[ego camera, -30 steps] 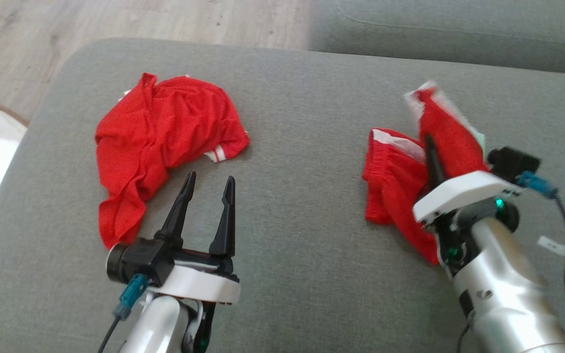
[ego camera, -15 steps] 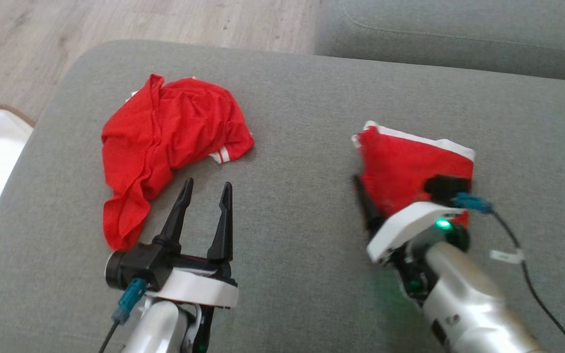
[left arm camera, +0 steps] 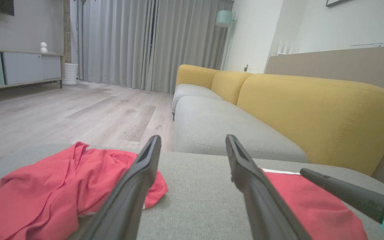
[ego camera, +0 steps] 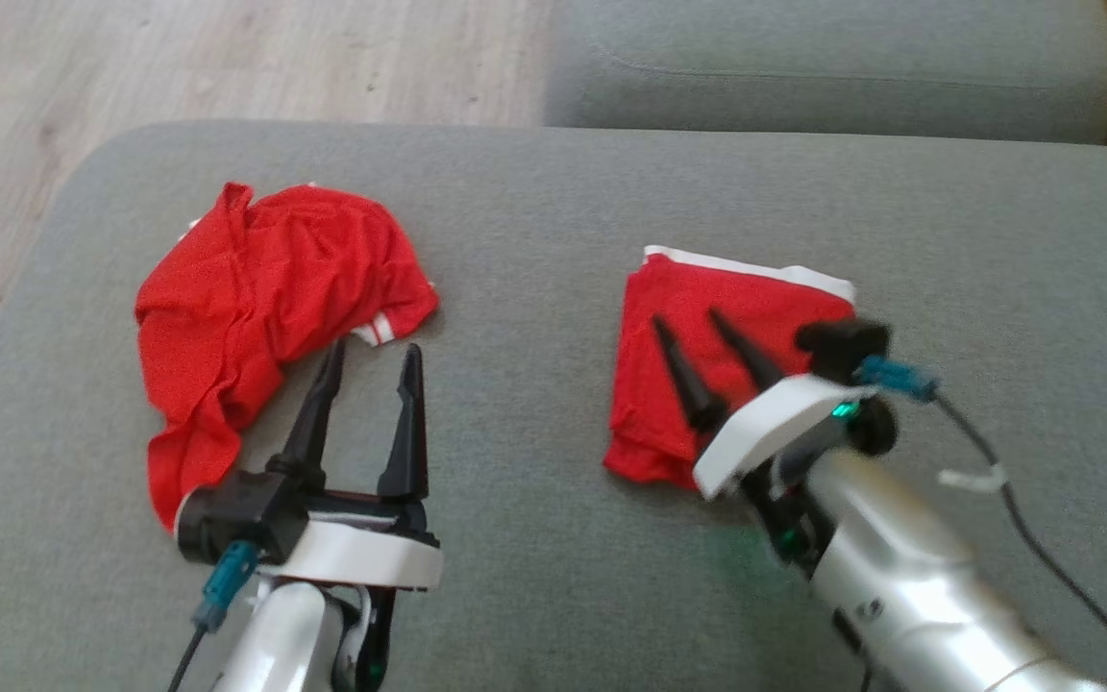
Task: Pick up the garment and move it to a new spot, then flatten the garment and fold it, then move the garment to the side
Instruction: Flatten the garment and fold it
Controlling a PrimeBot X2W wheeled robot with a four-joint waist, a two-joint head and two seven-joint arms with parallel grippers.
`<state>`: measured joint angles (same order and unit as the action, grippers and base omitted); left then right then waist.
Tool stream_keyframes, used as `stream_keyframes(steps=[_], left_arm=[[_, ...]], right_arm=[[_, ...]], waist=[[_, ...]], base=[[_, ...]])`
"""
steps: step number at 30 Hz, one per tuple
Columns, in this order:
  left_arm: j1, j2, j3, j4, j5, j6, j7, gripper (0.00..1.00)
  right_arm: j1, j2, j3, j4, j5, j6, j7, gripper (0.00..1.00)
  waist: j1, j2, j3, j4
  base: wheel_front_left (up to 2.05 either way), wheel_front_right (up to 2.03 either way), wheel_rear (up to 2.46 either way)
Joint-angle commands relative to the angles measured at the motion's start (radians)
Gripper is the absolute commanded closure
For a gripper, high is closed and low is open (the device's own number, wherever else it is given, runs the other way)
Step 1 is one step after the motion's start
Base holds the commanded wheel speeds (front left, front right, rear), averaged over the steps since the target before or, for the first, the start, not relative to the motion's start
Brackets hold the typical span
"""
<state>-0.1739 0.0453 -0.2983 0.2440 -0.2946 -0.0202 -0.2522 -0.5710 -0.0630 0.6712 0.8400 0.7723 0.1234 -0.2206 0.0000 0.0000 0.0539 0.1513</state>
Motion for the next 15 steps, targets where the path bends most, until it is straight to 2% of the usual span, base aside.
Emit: stream_keyframes(steps=[1,4,7,10,11,15], left_arm=[[-0.026,0.005,0.044,-0.039,0.014,-0.003,-0.01,0.0],[-0.024,0.005,0.058,-0.051,0.019,-0.009,-0.01,0.0],[-0.021,0.005,0.066,-0.068,0.021,-0.019,-0.01,0.0],[-0.018,0.005,0.069,-0.086,0.03,-0.028,-0.01,0.0],[-0.018,0.005,0.069,-0.086,0.03,-0.028,-0.01,0.0],[-0.01,0.005,0.074,-0.107,0.04,-0.033,-0.01,0.0]], right_arm=[[-0.039,0.001,-0.026,-0.02,-0.03,0.007,-0.023,0.0],[-0.041,-0.04,-0.118,-0.015,-0.136,0.007,-0.038,0.0],[-0.011,-0.062,-0.282,-0.069,-0.269,0.007,-0.04,0.0],[0.075,-0.049,-0.442,-0.176,-0.422,0.007,-0.041,0.0],[0.075,-0.049,-0.442,-0.176,-0.422,0.007,-0.041,0.0],[0.213,-0.007,-0.592,-0.333,-0.58,0.007,-0.041,0.0]], waist=[[0.0,0.0,-0.006,-0.02],[0.0,0.0,-0.007,-0.047],[0.0,0.0,-0.004,-0.075],[0.0,0.0,0.0,-0.098],[0.0,0.0,0.0,-0.098],[0.0,0.0,0.006,-0.122]], base=[[0.0,0.0,0.0],[0.0,0.0,0.0],[0.0,0.0,0.0],[0.0,0.0,0.0],[0.0,0.0,0.0],[0.0,0.0,0.0]])
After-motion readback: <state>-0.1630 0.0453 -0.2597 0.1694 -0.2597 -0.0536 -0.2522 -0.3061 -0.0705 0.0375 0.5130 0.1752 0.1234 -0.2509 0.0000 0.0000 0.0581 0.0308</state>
